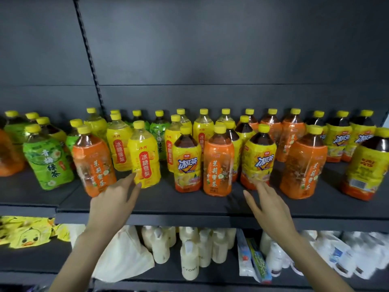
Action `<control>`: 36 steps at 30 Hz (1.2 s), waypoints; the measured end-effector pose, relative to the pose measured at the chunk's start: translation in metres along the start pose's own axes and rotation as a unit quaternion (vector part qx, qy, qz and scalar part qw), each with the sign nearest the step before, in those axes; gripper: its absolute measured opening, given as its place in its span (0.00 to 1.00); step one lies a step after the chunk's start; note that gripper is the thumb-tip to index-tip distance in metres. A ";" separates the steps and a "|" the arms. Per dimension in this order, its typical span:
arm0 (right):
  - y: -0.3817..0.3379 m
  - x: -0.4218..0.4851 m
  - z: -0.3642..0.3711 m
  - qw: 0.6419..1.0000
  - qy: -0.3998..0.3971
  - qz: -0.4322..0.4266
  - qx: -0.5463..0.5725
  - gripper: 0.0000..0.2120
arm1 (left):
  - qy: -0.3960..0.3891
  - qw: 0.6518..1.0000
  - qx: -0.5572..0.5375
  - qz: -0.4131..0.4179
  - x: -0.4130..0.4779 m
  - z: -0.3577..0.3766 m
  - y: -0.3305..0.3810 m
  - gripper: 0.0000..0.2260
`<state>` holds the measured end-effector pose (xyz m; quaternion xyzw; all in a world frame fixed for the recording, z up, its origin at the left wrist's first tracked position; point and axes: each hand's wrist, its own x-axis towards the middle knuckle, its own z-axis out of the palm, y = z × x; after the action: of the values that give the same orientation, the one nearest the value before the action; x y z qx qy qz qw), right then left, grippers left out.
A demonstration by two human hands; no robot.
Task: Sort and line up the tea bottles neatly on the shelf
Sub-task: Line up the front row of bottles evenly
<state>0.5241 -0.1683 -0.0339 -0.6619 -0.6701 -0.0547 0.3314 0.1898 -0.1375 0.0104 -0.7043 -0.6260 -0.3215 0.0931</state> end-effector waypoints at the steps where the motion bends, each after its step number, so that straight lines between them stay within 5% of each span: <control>1: -0.011 -0.003 0.000 1.000 0.000 -0.012 -0.011 0.23 | -0.002 1.000 0.015 -0.002 -0.005 -0.007 -0.013 0.16; 13: -0.185 -0.058 0.058 0.996 -0.086 -0.033 -0.012 0.33 | -0.057 0.990 0.066 -0.113 -0.094 -0.086 -0.207 0.23; 20: -0.274 -0.081 0.088 0.994 -0.091 -0.027 0.045 0.26 | -0.085 0.980 0.057 -0.173 -0.127 -0.130 -0.286 0.24; 36: -0.400 -0.031 0.220 0.981 -0.177 -0.085 -0.013 0.24 | -0.056 0.980 0.097 -0.161 -0.078 -0.126 -0.452 0.21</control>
<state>0.0698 -0.1291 -0.0744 -0.6063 -0.7710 0.0267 0.1932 -0.2790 -0.1786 -0.0593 -0.5985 -0.7639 -0.2299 0.0729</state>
